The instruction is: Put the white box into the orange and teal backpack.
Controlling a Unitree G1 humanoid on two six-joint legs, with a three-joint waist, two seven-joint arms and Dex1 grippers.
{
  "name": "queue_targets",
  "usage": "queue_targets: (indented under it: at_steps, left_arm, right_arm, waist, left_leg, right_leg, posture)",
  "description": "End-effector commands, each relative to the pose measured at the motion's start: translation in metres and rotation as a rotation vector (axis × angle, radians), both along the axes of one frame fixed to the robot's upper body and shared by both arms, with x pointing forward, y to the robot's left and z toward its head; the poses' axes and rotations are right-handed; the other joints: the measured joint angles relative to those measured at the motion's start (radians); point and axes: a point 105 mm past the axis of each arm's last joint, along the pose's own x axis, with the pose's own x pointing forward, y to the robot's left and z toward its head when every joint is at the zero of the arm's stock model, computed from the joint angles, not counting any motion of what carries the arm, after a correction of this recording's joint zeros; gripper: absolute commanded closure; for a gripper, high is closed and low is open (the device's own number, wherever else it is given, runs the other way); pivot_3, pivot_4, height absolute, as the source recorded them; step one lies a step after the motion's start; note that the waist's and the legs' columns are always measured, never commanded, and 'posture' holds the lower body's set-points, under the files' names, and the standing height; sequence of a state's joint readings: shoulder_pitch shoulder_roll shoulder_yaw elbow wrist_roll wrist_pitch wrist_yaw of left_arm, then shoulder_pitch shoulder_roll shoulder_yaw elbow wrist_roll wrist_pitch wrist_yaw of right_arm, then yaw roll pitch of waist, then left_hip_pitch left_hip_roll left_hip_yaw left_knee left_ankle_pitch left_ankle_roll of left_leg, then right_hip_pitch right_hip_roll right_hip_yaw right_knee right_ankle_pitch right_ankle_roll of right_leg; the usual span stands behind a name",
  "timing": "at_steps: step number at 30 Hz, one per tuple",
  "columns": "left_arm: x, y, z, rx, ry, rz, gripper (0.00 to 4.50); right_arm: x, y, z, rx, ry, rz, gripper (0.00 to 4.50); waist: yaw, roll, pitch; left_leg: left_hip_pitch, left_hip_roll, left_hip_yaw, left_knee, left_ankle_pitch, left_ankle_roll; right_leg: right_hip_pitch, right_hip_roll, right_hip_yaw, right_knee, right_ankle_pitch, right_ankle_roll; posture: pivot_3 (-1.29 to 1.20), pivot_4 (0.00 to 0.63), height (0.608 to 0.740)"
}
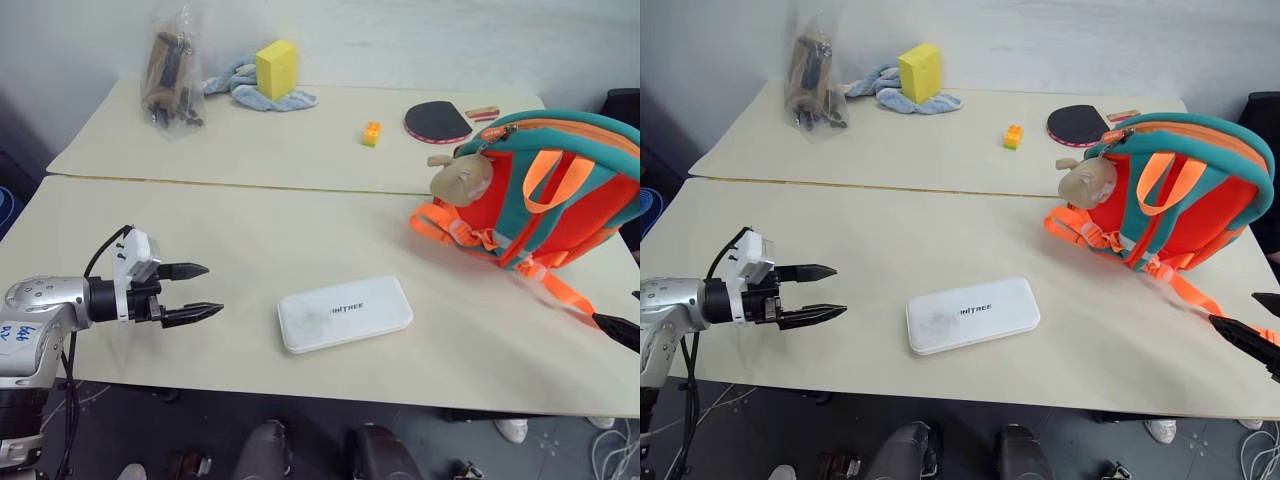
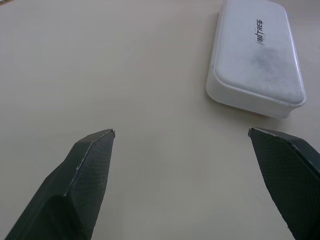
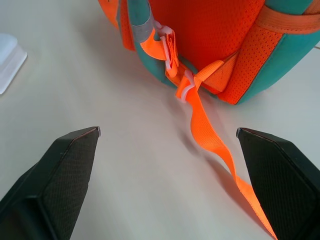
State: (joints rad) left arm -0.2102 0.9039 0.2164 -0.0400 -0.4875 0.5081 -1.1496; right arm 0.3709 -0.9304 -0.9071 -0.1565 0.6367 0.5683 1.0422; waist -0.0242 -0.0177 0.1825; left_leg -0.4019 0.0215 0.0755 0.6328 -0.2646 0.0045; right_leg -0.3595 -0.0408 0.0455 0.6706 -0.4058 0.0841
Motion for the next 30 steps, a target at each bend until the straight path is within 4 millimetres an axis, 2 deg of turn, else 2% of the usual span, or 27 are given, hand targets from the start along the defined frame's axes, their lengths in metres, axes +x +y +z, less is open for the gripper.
queue_targets:
  at_steps: [1,2,8,12,15,17,19,25,26,30]
  left_arm:
    - [-0.003,-0.005,0.008,0.009,-0.033,-0.034,0.00]
    - [-0.004,-0.006,0.007,0.006,-0.026,-0.041,0.00]
    - [-0.008,-0.008,0.004,0.000,0.009,-0.050,0.00]
    - [-0.021,-0.016,0.001,-0.001,0.059,-0.126,0.00]
    - [-0.034,-0.022,-0.008,0.037,0.116,-0.202,0.92]
    - [-0.040,-0.025,-0.022,0.093,0.133,-0.232,1.56]
    - [-0.039,-0.028,-0.034,0.129,0.129,-0.232,2.18]
    - [-0.025,-0.045,-0.053,0.145,0.082,-0.245,4.16]
    - [-0.024,-0.049,-0.054,0.139,0.081,-0.257,4.47]
    - [-0.026,-0.057,-0.062,0.146,0.115,-0.317,4.47]
  right_arm:
    - [-0.002,0.001,0.005,-0.023,-0.026,0.000,0.03]
    - [-0.001,0.002,0.005,-0.026,-0.027,0.001,0.03]
    - [0.003,0.005,0.007,-0.060,-0.023,0.019,0.03]
    - [0.015,0.032,0.006,-0.075,-0.033,0.112,0.03]
    - [0.024,0.055,0.000,-0.092,-0.029,0.191,0.99]
    - [0.032,0.072,-0.007,-0.108,-0.021,0.247,1.68]
    - [0.043,0.087,-0.014,-0.112,-0.017,0.295,2.41]
    - [0.074,0.123,-0.032,-0.142,-0.006,0.391,4.50]
    - [0.078,0.129,-0.036,-0.152,-0.001,0.409,4.50]
    - [0.091,0.148,-0.053,-0.204,0.025,0.450,4.50]
  waist:
    - [-0.003,-0.001,0.001]
    - [-0.006,-0.001,0.001]
    - [-0.028,-0.002,0.001]
    - [-0.033,-0.003,0.001]
    - [-0.034,-0.003,0.001]
    - [-0.032,-0.003,0.001]
    - [-0.032,-0.003,0.001]
    - [-0.028,-0.003,0.001]
    - [-0.028,-0.003,0.002]
    - [-0.029,-0.003,0.002]
  left_leg:
    - [0.001,0.001,0.006,0.000,-0.001,0.000]
    - [0.003,0.003,0.012,0.000,-0.002,-0.001]
    - [0.013,0.005,0.013,-0.002,-0.008,0.001]
    - [0.015,0.007,0.012,-0.001,-0.011,0.001]
    - [0.016,0.008,0.012,-0.001,-0.010,-0.001]
    - [0.015,0.009,0.012,-0.001,-0.010,-0.001]
    - [0.016,0.009,0.012,0.000,-0.010,-0.001]
    - [0.015,0.008,0.011,0.003,-0.011,0.001]
    - [0.015,0.008,0.011,0.003,-0.011,0.000]
    - [0.014,0.009,0.011,0.004,-0.011,-0.001]
  right_leg:
    - [-0.001,0.002,0.006,0.002,0.000,0.000]
    - [-0.001,0.004,0.012,0.002,0.000,0.001]
    - [0.014,0.007,0.012,-0.010,0.001,0.002]
    - [0.017,0.009,0.012,-0.011,0.001,0.002]
    - [0.017,0.010,0.012,-0.010,0.001,0.002]
    - [0.017,0.011,0.012,-0.011,0.001,0.002]
    - [0.017,0.011,0.012,-0.011,0.001,0.002]
    - [0.017,0.010,0.012,-0.010,0.001,0.002]
    - [0.017,0.010,0.012,-0.009,0.001,0.002]
    - [0.016,0.010,0.012,-0.009,0.001,0.002]
  posture:
    - [0.00,0.150,0.740]
    - [0.00,0.150,0.740]
    - [0.00,0.150,0.740]
    - [0.00,0.150,0.740]
    - [0.00,0.150,0.740]
    - [0.00,0.150,0.740]
    - [0.00,0.150,0.740]
    - [0.00,0.150,0.740]
    - [0.00,0.150,0.740]
    - [0.00,0.150,0.740]
